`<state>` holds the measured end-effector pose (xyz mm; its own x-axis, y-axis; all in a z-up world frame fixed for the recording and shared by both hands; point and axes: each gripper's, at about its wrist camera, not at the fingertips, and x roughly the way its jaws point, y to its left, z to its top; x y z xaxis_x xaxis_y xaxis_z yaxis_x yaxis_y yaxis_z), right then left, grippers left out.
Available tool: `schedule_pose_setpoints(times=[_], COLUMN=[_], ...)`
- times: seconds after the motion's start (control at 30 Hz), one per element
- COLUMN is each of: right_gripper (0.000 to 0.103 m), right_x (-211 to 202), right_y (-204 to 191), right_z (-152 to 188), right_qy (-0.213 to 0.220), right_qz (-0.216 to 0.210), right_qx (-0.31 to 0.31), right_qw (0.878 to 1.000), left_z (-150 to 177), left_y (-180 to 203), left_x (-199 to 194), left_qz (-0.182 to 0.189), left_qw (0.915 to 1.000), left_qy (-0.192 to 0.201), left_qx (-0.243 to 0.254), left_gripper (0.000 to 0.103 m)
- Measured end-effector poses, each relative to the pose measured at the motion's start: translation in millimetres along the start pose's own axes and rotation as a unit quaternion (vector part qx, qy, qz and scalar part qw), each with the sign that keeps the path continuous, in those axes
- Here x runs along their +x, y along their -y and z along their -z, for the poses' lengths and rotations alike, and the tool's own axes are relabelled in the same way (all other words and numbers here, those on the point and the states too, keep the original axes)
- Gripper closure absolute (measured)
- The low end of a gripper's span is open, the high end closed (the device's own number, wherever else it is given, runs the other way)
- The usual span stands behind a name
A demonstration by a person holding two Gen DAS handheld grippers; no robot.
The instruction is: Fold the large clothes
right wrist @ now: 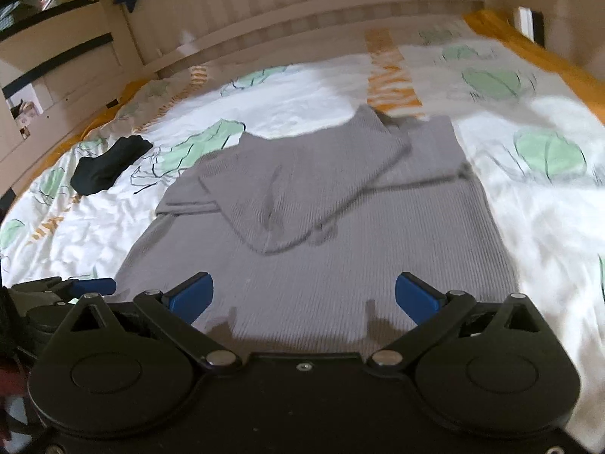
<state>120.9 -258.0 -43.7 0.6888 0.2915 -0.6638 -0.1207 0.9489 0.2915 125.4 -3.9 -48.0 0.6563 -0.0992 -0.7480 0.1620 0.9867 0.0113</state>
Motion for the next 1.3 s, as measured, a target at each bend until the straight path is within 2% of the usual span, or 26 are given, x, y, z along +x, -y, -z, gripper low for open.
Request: schedule_pose_setpoints(times=[0.17,0.5,0.63,0.8,0.93,1.07,1.3], right_gripper=[0.001,0.0,0.001,0.001,0.001,0.001,0.0], right_x=[-21.9,-54.8,-62.2,-66.9,-64.1,-61.8,-54.3], right_y=[14.0,43.2,51.4,47.2,42.7,43.3,50.4], right_z=[14.3,46.7,58.2,64.9,73.1,74.4,73.1], right_qy=[-0.021,-0.033,-0.039,-0.056,-0.08,-0.092,-0.105], right_qz=[0.023,0.066,0.066,0.061,0.066,0.067,0.054], right_qx=[0.043,0.096,0.099,0.072,0.04,0.037,0.058], right_qw=[0.999,0.993,0.992,0.994,0.994,0.993,0.991], left_z=[13.6,51.8,66.9,84.1,87.0,88.2,89.3], left_y=[-4.5,-27.9,-44.2,-64.9,-59.1,-49.0,-50.0], left_x=[-24.3,-60.5,-63.9,-58.0,-52.6,-39.9,-26.7], left_qz=[-0.01,-0.031,-0.019,0.009,0.028,0.051,0.071], left_qw=[0.9999,0.9992,0.9988,0.9955,0.9964,0.9948,0.9923], left_qy=[0.0,0.008,-0.011,-0.042,-0.058,-0.084,-0.098], left_qx=[-0.014,-0.025,-0.044,-0.084,-0.054,-0.025,-0.026], left_gripper=[0.007,0.007,0.007,0.008,0.007,0.007,0.007])
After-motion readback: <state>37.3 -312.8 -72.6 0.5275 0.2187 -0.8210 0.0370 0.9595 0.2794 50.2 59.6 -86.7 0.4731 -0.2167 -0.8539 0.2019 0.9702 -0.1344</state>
